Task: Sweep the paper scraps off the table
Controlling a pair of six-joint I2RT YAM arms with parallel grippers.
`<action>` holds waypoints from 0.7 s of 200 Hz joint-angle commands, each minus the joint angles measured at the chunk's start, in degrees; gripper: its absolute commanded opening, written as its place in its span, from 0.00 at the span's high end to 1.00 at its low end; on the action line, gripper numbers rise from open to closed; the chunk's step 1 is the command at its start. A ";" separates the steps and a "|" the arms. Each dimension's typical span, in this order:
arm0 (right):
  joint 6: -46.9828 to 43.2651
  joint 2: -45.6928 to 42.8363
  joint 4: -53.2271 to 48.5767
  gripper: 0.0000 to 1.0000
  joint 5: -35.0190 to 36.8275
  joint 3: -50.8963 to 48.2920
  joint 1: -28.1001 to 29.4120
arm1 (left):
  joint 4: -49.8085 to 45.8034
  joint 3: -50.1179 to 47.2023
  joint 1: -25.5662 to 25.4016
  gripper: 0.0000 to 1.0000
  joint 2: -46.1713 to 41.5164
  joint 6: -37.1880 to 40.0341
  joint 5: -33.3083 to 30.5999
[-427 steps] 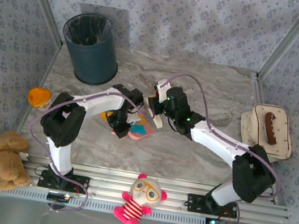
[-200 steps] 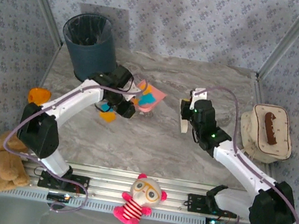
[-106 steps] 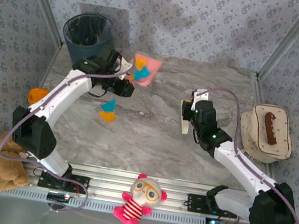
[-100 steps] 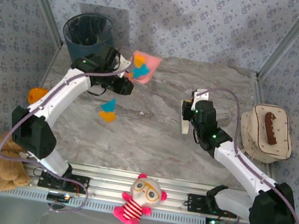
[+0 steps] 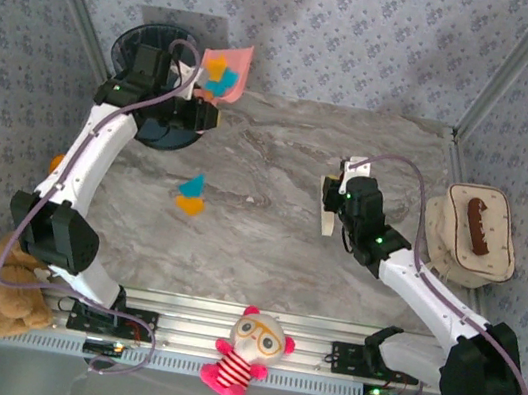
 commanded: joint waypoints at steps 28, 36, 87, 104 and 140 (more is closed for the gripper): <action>1.54 -0.99 0.54 1.00 0.49 -0.33 -0.43 | 4.61 4.89 3.47 1.00 1.53 -7.53 2.62; 1.54 -0.96 0.60 1.00 0.47 -0.23 -0.38 | 5.04 5.15 3.92 1.00 1.66 -8.51 2.45; 2.08 -0.53 0.56 1.00 0.20 0.01 -0.46 | 9.68 6.27 7.54 1.00 3.81 -16.93 5.29; 2.26 -0.27 0.52 1.00 0.01 0.11 -0.47 | 12.99 5.60 8.80 1.00 4.05 -21.22 6.42; 2.53 0.06 0.61 1.00 -0.15 0.10 -0.47 | 20.90 3.36 11.12 1.00 4.62 -30.73 10.07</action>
